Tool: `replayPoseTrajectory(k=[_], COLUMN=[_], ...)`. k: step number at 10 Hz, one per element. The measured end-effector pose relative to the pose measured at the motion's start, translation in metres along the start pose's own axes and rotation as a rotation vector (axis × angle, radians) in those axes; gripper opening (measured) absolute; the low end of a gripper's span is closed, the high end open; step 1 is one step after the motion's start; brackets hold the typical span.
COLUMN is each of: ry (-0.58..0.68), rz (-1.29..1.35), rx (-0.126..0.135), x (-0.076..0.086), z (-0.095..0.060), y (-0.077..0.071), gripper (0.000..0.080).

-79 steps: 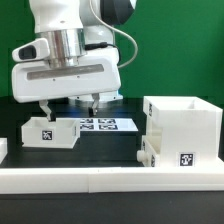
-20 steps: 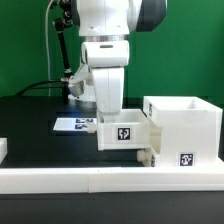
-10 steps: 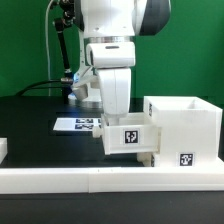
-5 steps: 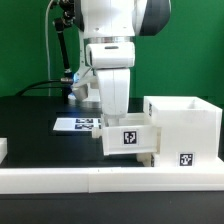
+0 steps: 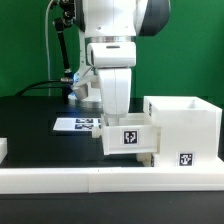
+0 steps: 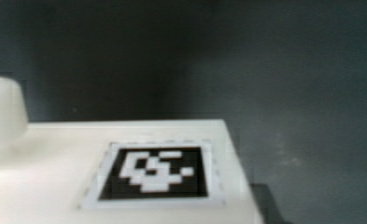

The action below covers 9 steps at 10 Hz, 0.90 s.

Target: Assemble drawer

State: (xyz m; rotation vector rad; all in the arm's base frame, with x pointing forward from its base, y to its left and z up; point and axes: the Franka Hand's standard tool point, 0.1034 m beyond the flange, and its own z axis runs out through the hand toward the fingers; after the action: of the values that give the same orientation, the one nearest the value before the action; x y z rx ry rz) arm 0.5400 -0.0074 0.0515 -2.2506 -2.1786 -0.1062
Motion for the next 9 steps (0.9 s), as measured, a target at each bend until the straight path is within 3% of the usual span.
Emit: replayPoseTrajectory(k=[4,9], ry=[0.009,0.004], rz=[-0.018,0.008], rx=[0.003,0.005], x=[-0.017,-0.014], z=[0.001,0.002], y=[-0.001,-0.002], gripper=[0.0044,0.0044])
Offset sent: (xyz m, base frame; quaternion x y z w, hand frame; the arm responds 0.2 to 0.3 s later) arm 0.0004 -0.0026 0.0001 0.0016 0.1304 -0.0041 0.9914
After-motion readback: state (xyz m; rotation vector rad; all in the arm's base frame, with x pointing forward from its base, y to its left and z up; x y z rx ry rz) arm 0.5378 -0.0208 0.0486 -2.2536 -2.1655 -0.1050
